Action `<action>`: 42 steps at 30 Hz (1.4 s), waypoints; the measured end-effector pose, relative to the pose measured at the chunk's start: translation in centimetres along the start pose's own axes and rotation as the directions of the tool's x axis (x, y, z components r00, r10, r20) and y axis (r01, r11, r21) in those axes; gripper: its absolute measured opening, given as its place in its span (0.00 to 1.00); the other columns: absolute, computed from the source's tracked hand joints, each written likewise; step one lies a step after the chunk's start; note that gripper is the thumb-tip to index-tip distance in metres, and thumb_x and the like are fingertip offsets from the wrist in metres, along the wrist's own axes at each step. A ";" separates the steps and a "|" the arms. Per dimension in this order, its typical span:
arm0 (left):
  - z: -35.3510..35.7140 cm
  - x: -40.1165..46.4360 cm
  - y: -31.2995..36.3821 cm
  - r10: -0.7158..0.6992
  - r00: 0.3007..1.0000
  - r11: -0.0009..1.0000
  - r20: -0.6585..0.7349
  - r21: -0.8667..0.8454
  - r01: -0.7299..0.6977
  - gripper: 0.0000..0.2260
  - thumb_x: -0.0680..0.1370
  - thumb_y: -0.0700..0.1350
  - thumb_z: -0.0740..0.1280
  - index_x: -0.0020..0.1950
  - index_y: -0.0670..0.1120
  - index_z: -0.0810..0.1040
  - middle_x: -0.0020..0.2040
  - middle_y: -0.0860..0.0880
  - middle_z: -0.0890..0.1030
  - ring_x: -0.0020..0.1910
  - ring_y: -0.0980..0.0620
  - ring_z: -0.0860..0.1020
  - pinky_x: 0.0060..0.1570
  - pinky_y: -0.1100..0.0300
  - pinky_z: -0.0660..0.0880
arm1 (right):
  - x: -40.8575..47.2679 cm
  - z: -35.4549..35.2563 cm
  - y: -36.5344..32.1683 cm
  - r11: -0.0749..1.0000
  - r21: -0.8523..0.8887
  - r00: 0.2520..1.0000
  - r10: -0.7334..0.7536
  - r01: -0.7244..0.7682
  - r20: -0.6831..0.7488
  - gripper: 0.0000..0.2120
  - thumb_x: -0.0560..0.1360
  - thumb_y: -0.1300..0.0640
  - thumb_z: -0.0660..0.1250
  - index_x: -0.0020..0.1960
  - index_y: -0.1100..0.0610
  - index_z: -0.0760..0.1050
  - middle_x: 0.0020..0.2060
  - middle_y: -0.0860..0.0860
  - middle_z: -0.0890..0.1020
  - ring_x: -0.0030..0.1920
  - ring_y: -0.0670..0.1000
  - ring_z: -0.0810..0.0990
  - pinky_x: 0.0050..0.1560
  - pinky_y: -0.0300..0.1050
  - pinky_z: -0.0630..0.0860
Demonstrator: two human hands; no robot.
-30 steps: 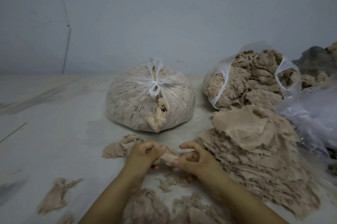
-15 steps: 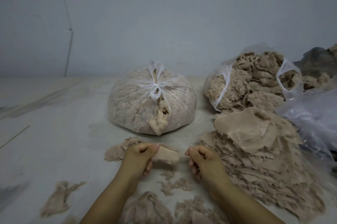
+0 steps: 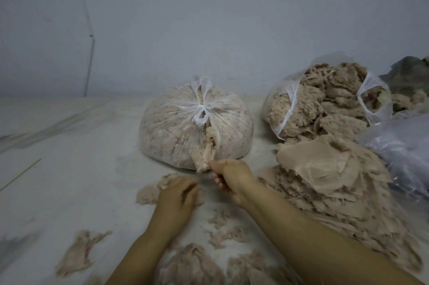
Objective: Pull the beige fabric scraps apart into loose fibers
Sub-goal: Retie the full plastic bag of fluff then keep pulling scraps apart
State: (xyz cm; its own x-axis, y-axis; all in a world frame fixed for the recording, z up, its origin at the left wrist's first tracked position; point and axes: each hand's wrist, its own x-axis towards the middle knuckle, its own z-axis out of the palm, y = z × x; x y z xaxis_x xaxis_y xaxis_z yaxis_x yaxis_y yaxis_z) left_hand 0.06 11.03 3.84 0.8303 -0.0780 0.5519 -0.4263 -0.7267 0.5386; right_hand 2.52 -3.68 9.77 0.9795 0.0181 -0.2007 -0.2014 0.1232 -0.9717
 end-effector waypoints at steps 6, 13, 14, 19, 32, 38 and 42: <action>0.5 -0.2 -1.1 -0.103 0.980 0.984 0.169 0.160 0.075 0.08 0.80 0.44 0.62 0.50 0.42 0.79 0.49 0.49 0.79 0.50 0.51 0.75 0.46 0.63 0.66 | -2.4 -4.0 3.5 0.968 -0.201 0.987 -0.161 0.152 -0.029 0.14 0.76 0.60 0.66 0.32 0.56 0.71 0.22 0.48 0.72 0.22 0.44 0.67 0.24 0.36 0.66; -0.2 -0.1 3.6 -0.310 0.915 0.748 0.259 -0.527 0.403 0.17 0.70 0.55 0.70 0.58 0.56 0.76 0.51 0.63 0.81 0.52 0.67 0.78 0.44 0.77 0.71 | -3.7 -5.0 4.6 0.894 -0.262 0.931 -0.360 0.364 0.063 0.14 0.73 0.64 0.67 0.30 0.54 0.73 0.23 0.44 0.70 0.25 0.43 0.65 0.27 0.35 0.63; 0.3 -0.2 4.2 -0.269 0.897 0.651 0.350 -0.621 0.437 0.18 0.68 0.53 0.71 0.58 0.55 0.76 0.50 0.60 0.83 0.52 0.65 0.79 0.44 0.74 0.74 | -3.8 -4.8 4.9 0.883 -0.269 0.923 -0.375 0.385 0.089 0.16 0.73 0.65 0.67 0.30 0.53 0.73 0.22 0.43 0.70 0.25 0.42 0.65 0.27 0.34 0.63; 0.9 -0.1 4.4 -0.340 0.858 0.425 0.384 -0.751 0.505 0.18 0.70 0.40 0.71 0.59 0.43 0.79 0.42 0.39 0.83 0.39 0.47 0.81 0.41 0.56 0.81 | -4.4 -4.5 5.8 0.838 -0.294 0.884 -0.400 0.459 0.242 0.17 0.70 0.68 0.67 0.29 0.50 0.73 0.23 0.42 0.72 0.26 0.39 0.66 0.30 0.32 0.64; 0.4 -0.6 4.6 -0.237 0.767 0.127 0.596 -0.764 0.633 0.14 0.65 0.37 0.73 0.49 0.35 0.81 0.40 0.39 0.82 0.36 0.49 0.81 0.34 0.61 0.79 | -4.4 -6.2 5.1 0.980 0.183 0.969 -0.123 0.083 0.214 0.10 0.67 0.57 0.73 0.46 0.60 0.77 0.31 0.52 0.77 0.29 0.45 0.73 0.30 0.36 0.72; 0.3 -0.8 4.6 -0.287 0.728 0.260 0.622 -0.681 0.684 0.16 0.60 0.34 0.75 0.46 0.36 0.80 0.39 0.40 0.82 0.33 0.49 0.80 0.32 0.60 0.79 | -4.2 -6.7 4.6 0.969 0.246 0.982 -0.048 0.001 0.185 0.09 0.71 0.54 0.69 0.44 0.61 0.77 0.34 0.54 0.78 0.33 0.48 0.76 0.34 0.42 0.76; 0.6 -1.2 5.1 -0.268 0.700 0.355 0.662 -0.608 0.710 0.16 0.60 0.38 0.77 0.45 0.37 0.82 0.39 0.38 0.82 0.33 0.49 0.80 0.32 0.61 0.79 | -4.6 -5.7 4.9 0.990 0.131 0.954 0.002 -0.043 0.298 0.11 0.69 0.56 0.71 0.45 0.65 0.80 0.37 0.58 0.82 0.36 0.53 0.80 0.44 0.48 0.80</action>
State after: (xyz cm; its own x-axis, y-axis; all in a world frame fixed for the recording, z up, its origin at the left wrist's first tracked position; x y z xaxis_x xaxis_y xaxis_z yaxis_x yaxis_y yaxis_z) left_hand -2.88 7.03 5.55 0.9331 -0.3118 -0.1790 0.2199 0.1010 0.9703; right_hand -2.98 -8.80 5.25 0.9366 0.3135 -0.1567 -0.2409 0.2509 -0.9376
